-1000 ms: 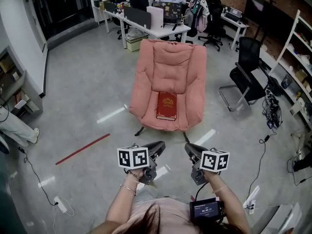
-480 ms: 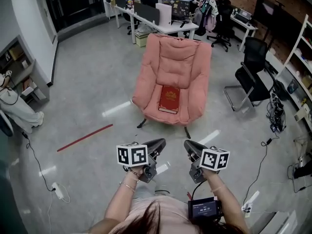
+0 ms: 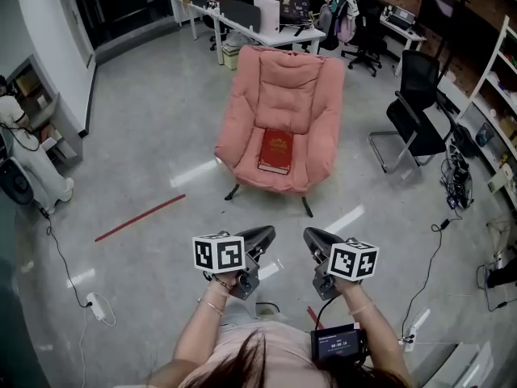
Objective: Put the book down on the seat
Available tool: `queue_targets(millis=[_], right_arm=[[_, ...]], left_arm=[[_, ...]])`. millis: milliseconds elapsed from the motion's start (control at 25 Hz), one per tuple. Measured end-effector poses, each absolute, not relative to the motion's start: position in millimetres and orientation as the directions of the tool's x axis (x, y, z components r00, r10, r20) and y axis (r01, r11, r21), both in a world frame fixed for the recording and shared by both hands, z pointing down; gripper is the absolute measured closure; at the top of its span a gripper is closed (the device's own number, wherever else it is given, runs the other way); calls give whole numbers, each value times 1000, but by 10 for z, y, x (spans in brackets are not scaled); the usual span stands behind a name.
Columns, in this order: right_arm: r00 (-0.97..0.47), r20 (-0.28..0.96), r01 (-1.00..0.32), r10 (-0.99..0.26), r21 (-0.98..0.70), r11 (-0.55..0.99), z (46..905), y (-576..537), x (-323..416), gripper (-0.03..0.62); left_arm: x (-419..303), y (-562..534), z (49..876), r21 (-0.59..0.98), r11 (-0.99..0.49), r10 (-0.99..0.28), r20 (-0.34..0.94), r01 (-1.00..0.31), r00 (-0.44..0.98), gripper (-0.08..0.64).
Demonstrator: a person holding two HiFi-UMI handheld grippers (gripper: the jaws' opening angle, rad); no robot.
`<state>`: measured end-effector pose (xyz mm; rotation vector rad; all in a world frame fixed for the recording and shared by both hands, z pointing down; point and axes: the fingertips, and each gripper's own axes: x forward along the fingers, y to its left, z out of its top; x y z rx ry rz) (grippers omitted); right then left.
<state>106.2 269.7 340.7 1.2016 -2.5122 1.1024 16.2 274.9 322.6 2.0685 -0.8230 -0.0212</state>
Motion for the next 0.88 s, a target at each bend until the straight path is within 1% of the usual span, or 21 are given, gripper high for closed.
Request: queue_targets(millis=[240, 520, 600, 880], right_arm=[[-662, 415, -731, -624, -542, 415, 3389, 2886, 1178, 577], [-672, 407, -721, -619, -550, 421, 3409, 3038, 1232, 577], [-676, 404, -715, -616, -562, 416, 3427, 3065, 1240, 577], [-681, 389, -704, -621, -580, 409, 3479, 3104, 1225, 577]], left_arm=[[315, 2908, 3205, 675, -446, -553, 308, -588, 774, 561], [504, 3130, 3220, 651, -497, -494, 331, -573, 804, 561], [532, 3176, 3206, 657, -505, -483, 322, -559, 815, 561], [395, 3154, 3164, 734, -446, -533, 242, -512, 811, 561]])
